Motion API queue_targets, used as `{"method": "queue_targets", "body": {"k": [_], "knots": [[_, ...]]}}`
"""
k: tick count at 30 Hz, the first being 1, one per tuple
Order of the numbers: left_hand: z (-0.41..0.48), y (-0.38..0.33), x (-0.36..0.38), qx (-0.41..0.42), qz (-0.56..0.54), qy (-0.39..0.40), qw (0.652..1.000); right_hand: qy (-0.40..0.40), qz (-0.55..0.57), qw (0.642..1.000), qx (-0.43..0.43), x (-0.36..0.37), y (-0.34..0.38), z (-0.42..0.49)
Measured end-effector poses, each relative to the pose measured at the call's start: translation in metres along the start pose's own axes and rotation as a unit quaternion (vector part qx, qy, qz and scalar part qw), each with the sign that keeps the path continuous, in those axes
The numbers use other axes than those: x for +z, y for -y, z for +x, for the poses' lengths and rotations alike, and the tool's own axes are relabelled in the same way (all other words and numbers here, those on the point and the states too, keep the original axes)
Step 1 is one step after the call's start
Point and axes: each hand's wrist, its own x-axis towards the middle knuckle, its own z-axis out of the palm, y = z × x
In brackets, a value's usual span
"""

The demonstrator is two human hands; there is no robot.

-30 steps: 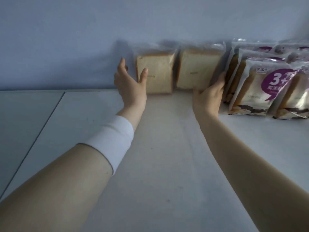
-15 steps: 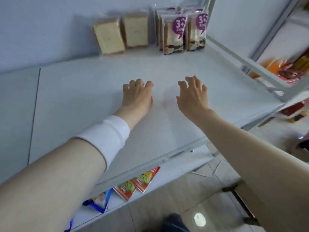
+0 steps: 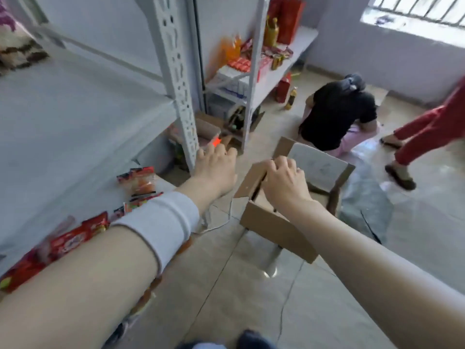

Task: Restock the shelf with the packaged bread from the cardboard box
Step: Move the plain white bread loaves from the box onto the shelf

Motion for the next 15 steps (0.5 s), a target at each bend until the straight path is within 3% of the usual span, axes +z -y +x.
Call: {"method": "queue_targets", "body": {"k": [7, 15], "knots": [[0.087, -0.104, 0.111, 0.046, -0.017, 0.148, 0.988, 0.117, 0.013, 0.980, 0.163, 0.091, -0.149, -0.010], [0.216, -0.139, 0.225, 0.000, -0.103, 0.292, 0.951, 0.247, 0.089, 0.937, 0.232, 0.195, -0.202, 0.054]]}}
